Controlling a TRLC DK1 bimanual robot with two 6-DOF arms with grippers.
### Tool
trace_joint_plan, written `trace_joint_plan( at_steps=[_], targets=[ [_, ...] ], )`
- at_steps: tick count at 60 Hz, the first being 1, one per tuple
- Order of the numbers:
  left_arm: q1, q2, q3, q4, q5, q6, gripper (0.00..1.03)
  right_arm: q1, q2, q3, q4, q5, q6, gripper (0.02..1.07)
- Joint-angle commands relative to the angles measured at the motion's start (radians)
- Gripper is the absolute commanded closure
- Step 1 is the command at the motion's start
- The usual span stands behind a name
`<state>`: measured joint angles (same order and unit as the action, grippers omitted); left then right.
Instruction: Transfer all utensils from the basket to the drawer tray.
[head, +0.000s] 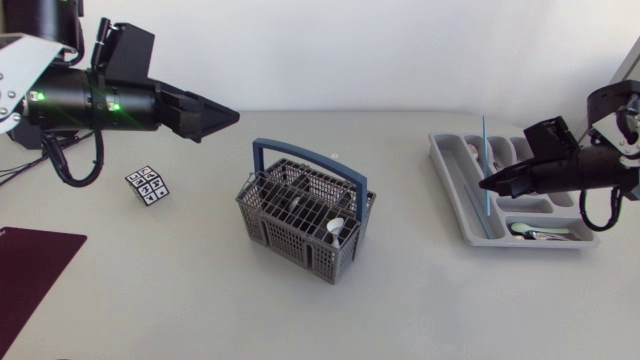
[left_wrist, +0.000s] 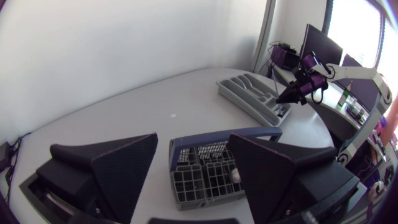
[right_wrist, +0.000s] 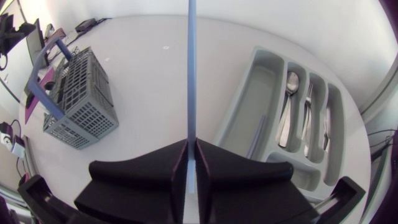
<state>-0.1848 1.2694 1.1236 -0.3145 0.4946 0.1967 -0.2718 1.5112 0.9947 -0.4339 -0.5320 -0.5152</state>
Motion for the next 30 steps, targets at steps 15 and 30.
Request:
trace_joint_plan(
  at_steps=[15, 30],
  targets=[
    [0.008, 0.039, -0.091, 0.049, -0.074, 0.102, 0.23, -0.010, 0.279, 0.147, 0.087, 0.156, 0.149, 1.01],
    [0.038, 0.085, -0.125, 0.078, -0.079, 0.141, 0.23, -0.006, 0.415, 0.202, 0.089, 0.218, 0.188, 0.98]
  ],
)
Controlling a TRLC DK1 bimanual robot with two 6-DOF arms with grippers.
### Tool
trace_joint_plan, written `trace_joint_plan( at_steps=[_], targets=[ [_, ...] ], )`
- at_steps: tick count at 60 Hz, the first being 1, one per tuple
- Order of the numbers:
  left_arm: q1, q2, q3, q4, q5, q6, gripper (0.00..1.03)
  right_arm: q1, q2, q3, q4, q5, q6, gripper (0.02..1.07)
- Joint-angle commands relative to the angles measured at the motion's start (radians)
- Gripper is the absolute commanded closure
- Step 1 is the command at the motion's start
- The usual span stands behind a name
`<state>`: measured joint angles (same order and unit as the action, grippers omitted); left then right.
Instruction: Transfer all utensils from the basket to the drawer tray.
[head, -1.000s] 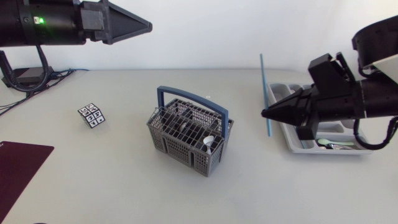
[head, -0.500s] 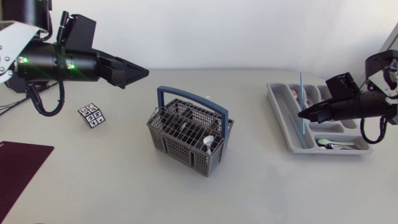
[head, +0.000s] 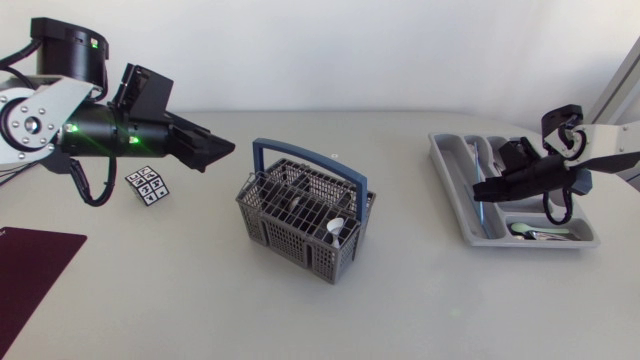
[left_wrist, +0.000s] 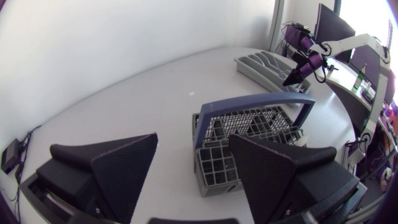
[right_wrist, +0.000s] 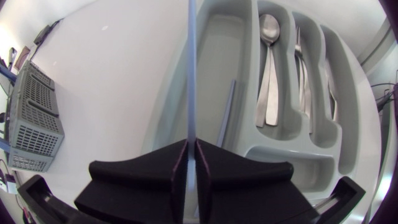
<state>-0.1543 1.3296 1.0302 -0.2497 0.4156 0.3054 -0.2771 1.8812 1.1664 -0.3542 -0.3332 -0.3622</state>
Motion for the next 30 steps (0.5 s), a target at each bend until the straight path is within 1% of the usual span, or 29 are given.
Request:
trace_joint_plan(
  at_steps=[1, 9, 12, 16, 18, 23, 30],
  targets=[
    [0.007, 0.026, -0.035, 0.017, 0.000, 0.034, 0.23, -0.001, 0.052, 0.032, 0.009, 0.023, 0.035, 0.97],
    [-0.016, 0.045, -0.056, 0.038, -0.011, 0.040, 0.23, 0.004, 0.085, 0.030, 0.008, 0.042, 0.037, 0.83],
    [-0.028, 0.054, -0.061, 0.046, -0.017, 0.041, 0.23, 0.006, 0.085, 0.021, 0.009, 0.042, 0.037, 0.74],
    [-0.047, 0.063, -0.068, 0.053, -0.026, 0.046, 0.23, 0.007, 0.070, 0.007, 0.009, 0.042, 0.035, 0.57],
    [-0.051, 0.063, -0.073, 0.055, -0.026, 0.046, 0.23, 0.009, 0.053, -0.004, 0.014, 0.043, 0.034, 0.50],
    [-0.064, 0.065, -0.087, 0.066, -0.026, 0.049, 0.23, 0.010, -0.002, -0.040, 0.031, 0.056, 0.032, 0.38],
    [-0.073, 0.074, -0.098, 0.070, -0.031, 0.061, 0.23, 0.033, -0.106, -0.100, 0.044, 0.056, 0.025, 0.34]
  ],
)
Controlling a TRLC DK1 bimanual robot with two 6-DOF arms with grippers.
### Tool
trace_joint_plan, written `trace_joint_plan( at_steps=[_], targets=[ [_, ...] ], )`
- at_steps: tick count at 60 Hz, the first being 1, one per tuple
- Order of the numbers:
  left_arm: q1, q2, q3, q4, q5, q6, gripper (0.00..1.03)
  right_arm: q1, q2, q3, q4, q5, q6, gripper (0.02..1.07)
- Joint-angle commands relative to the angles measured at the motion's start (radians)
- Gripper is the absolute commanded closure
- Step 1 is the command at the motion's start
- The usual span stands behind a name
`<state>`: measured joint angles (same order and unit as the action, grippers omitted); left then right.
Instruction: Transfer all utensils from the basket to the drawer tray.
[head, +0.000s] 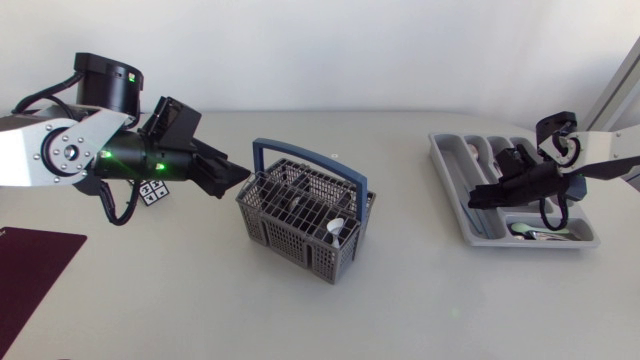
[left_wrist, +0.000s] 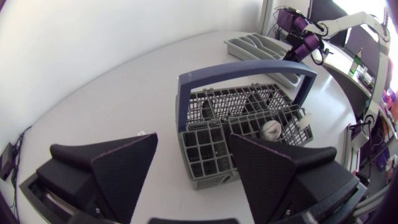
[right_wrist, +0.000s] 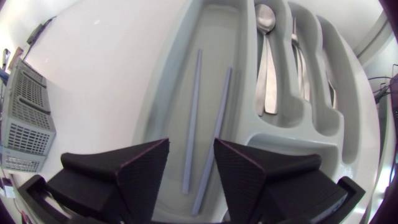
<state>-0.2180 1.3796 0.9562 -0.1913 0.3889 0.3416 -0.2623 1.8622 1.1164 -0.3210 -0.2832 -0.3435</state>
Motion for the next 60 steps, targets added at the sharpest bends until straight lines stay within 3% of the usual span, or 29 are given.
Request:
trace_joint_plan(
  at_steps=[1, 10, 22, 41, 60],
  targets=[
    [-0.011, 0.026, -0.025, 0.012, -0.004, 0.027, 0.23, 0.026, -0.113, -0.064, 0.013, 0.006, 0.003, 0.33],
    [-0.029, 0.061, -0.028, 0.013, -0.018, 0.040, 0.23, 0.144, -0.294, -0.173, 0.010, -0.019, -0.012, 0.33],
    [-0.064, 0.133, -0.007, 0.020, -0.070, 0.050, 0.23, 0.316, -0.394, -0.208, -0.055, -0.074, -0.008, 0.33],
    [-0.101, 0.185, -0.014, 0.024, -0.130, 0.054, 0.23, 0.512, -0.359, -0.196, -0.090, -0.111, 0.023, 0.33],
    [-0.113, 0.133, -0.079, -0.005, -0.130, 0.073, 0.23, 0.560, -0.216, -0.064, -0.093, -0.111, 0.066, 0.33]
  ],
)
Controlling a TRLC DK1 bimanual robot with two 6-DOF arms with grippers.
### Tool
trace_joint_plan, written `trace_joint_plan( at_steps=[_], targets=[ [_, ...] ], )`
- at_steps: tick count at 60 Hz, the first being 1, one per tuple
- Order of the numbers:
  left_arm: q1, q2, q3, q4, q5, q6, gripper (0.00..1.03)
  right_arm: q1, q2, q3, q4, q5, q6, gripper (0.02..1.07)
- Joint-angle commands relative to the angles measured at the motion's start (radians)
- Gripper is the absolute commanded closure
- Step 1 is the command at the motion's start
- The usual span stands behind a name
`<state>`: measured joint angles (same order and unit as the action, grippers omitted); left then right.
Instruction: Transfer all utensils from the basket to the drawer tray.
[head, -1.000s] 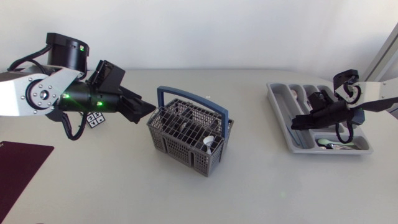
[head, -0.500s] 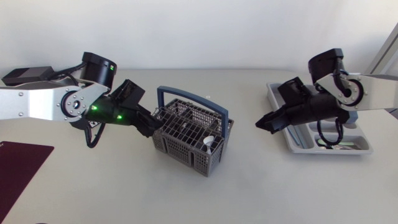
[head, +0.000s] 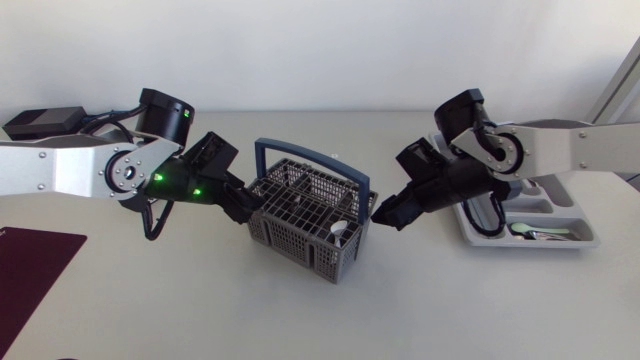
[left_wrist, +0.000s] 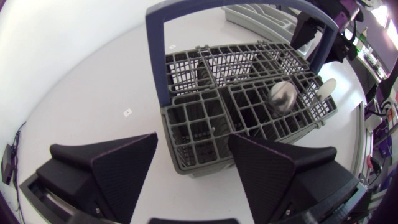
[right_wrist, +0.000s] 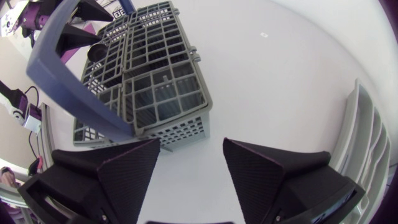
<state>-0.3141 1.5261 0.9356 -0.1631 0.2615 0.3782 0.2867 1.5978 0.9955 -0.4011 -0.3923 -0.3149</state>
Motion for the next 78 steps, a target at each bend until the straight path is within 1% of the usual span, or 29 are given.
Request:
trace_joint_plan(
  at_steps=[1, 22, 31, 42, 64, 73, 78],
  targets=[
    [-0.019, -0.018, -0.061, -0.035, -0.002, 0.039, 0.23, 0.011, 0.054, 0.063, -0.013, -0.002, 0.039, 0.33],
    [-0.059, -0.083, -0.109, -0.076, -0.007, 0.051, 0.23, 0.022, 0.192, 0.272, -0.042, 0.010, 0.073, 0.33],
    [-0.060, -0.087, -0.092, -0.072, -0.018, 0.053, 0.23, 0.026, 0.221, 0.308, -0.054, 0.027, 0.077, 0.33],
    [-0.056, -0.086, -0.052, -0.065, -0.024, 0.051, 0.23, 0.029, 0.185, 0.253, -0.062, 0.029, 0.080, 0.33],
    [-0.051, -0.265, -0.067, -0.065, -0.022, 0.041, 0.23, -0.004, -0.018, 0.088, -0.051, 0.069, 0.043, 0.33],
    [-0.071, -0.320, -0.075, -0.075, -0.022, 0.034, 0.23, -0.006, -0.121, 0.029, -0.054, 0.073, 0.000, 0.33],
    [-0.095, -0.336, -0.075, -0.088, -0.022, 0.031, 0.23, -0.006, -0.174, 0.005, -0.067, 0.072, -0.018, 0.33]
  ],
)
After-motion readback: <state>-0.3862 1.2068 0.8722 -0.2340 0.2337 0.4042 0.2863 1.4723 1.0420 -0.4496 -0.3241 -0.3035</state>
